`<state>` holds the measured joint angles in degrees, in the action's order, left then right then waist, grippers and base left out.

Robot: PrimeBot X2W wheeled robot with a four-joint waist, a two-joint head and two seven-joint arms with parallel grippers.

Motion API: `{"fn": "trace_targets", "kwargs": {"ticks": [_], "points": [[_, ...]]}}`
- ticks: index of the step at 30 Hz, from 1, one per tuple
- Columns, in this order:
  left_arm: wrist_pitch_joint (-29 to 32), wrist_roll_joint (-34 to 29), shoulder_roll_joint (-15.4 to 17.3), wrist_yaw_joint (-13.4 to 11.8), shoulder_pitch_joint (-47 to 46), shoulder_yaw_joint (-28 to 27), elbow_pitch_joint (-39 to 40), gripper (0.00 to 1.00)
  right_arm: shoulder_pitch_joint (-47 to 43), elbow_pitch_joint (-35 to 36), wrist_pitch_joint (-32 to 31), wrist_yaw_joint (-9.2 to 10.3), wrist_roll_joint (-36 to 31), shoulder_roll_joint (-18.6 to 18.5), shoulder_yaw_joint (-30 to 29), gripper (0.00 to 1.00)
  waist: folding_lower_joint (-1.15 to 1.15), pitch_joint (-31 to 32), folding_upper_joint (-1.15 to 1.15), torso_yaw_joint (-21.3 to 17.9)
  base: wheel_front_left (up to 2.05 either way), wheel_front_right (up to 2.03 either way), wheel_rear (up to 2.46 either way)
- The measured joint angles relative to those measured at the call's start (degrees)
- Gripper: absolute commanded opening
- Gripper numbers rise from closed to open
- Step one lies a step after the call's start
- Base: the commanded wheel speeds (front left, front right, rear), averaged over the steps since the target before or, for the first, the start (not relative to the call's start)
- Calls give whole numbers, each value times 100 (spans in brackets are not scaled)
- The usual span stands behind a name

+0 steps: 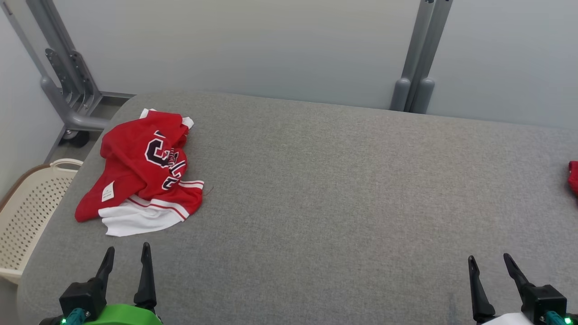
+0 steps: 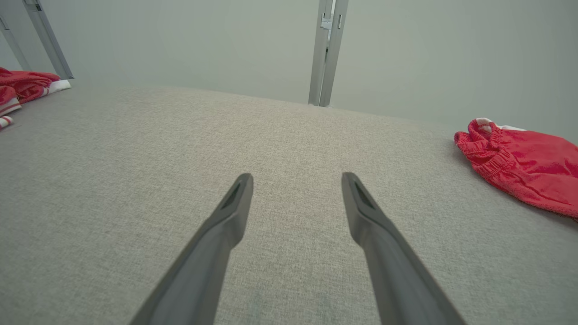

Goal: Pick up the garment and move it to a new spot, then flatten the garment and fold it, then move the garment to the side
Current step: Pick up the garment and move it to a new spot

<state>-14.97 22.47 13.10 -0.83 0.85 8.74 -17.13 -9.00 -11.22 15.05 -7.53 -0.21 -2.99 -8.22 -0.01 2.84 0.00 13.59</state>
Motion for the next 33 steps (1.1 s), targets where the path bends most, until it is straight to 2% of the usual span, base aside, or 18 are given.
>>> {"fn": "trace_targets", "kwargs": {"ticks": [8,14,22,27,30,33], "points": [[0,-114,-114,57,32,-201,20,100,126,9,2,0,-1,10,254,100,0,8,0,294,0,0,0],[0,-153,-158,38,235,-392,82,100,258,-127,2,0,13,15,704,100,0,41,0,755,0,0,0],[-5,-54,-241,-140,772,-1087,565,100,979,-479,2,0,111,22,1579,100,0,11,0,1381,0,0,0],[-5,86,-456,-145,926,-1391,892,100,1198,-593,2,0,201,-58,1733,100,1,-115,0,1530,0,0,0],[5,208,-494,-34,903,-1355,976,100,1204,-538,2,0,223,-126,1755,100,0,-200,0,1567,0,0,0],[288,389,-488,213,522,-1191,1049,100,1240,-394,2,0,223,-240,1715,100,0,-352,0,1585,0,0,0]]}}
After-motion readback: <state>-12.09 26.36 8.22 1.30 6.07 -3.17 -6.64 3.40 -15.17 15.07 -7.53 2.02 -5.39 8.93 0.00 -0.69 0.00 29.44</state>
